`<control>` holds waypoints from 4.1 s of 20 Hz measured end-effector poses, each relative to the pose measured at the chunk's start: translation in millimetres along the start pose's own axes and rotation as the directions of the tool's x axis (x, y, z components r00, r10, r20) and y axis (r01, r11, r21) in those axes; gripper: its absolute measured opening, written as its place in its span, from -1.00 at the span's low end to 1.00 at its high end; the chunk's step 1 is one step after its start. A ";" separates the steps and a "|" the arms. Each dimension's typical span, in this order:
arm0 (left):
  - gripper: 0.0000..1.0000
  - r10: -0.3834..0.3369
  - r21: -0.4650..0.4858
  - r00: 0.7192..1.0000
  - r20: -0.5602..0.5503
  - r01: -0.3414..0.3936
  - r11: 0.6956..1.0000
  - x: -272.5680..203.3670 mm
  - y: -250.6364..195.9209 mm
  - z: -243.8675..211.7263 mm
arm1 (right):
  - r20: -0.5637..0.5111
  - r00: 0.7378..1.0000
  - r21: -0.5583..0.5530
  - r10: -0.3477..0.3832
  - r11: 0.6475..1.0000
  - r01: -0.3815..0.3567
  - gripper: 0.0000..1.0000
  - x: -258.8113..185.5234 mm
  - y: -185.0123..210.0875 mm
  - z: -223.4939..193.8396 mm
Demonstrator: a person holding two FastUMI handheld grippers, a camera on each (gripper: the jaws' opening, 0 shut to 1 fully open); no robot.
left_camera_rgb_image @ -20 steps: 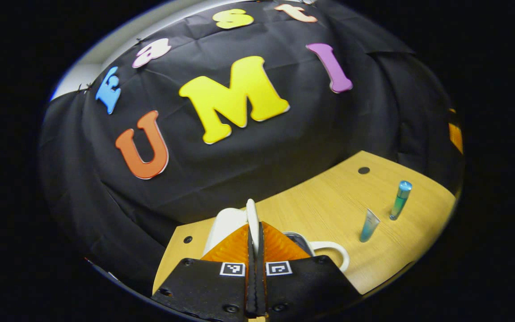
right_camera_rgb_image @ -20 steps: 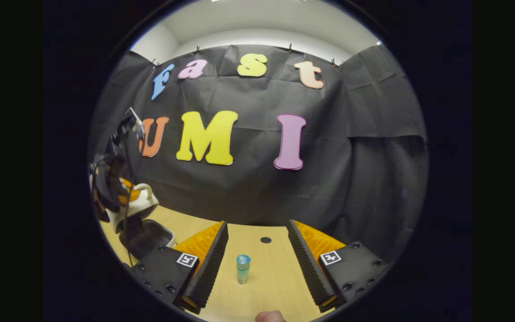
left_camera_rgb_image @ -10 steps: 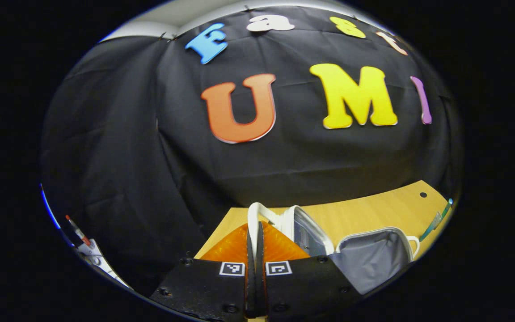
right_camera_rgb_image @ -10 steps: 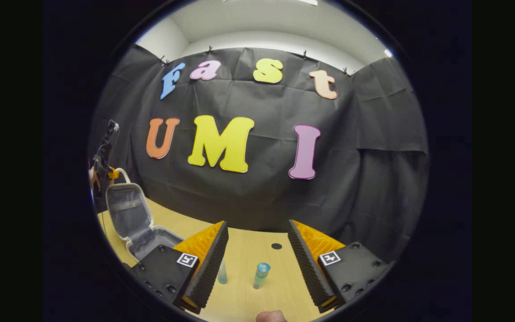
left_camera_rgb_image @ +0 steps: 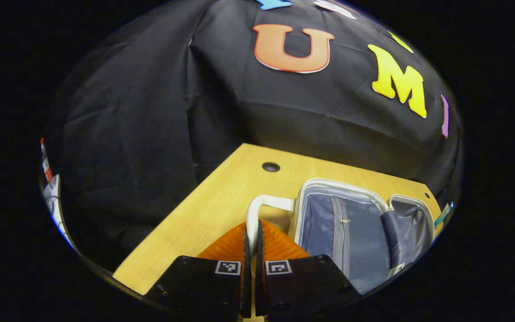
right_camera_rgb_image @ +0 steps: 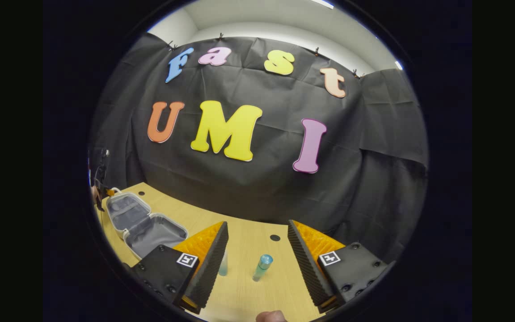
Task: First open the suitcase, pack the skin care products into it, and then close the suitcase.
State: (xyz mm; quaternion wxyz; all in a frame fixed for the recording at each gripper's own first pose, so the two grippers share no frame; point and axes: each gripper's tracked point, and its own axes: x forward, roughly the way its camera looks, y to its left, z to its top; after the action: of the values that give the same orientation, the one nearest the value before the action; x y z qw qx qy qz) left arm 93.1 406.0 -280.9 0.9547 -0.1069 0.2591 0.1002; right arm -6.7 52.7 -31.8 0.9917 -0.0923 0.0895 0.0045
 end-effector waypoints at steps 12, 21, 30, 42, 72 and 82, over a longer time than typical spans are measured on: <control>0.43 0.079 0.087 0.996 0.046 -0.083 0.993 -26.7 12.8 19.4 | -0.002 0.999 0.010 0.048 0.999 -0.048 0.60 13.0 23.9 -4.3; 0.84 0.012 0.099 0.949 0.315 -0.045 0.994 -142.1 -149.3 111.8 | 0.034 0.997 0.083 0.071 0.994 -0.074 0.60 19.4 -12.4 -18.1; 0.95 -0.127 0.160 0.934 0.334 0.077 0.984 -195.4 -330.4 78.0 | 0.032 0.998 0.150 0.049 0.987 -0.054 0.60 30.4 -78.9 -49.1; 0.96 -0.406 0.264 0.906 0.118 0.365 0.893 -189.0 -531.1 -53.4 | -0.085 0.993 0.115 0.081 0.991 -0.071 0.58 34.2 -127.1 -105.4; -0.23 -0.299 0.283 0.944 -0.138 0.326 0.902 -65.0 -577.6 -163.8 | -0.313 0.916 0.116 0.252 0.967 -0.226 0.60 73.4 -129.6 -209.3; -0.24 -0.285 0.199 0.956 -0.075 0.295 0.935 -148.9 -545.2 -102.3 | -0.328 0.854 0.175 0.403 0.915 -0.364 0.60 126.2 -42.0 -243.0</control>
State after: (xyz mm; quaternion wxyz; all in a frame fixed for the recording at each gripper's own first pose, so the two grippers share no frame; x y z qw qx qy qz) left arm 53.3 -162.2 -207.3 0.9588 -0.0459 0.2712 -0.0717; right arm 75.7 -34.2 -281.6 0.9412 -0.0190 0.2850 0.1805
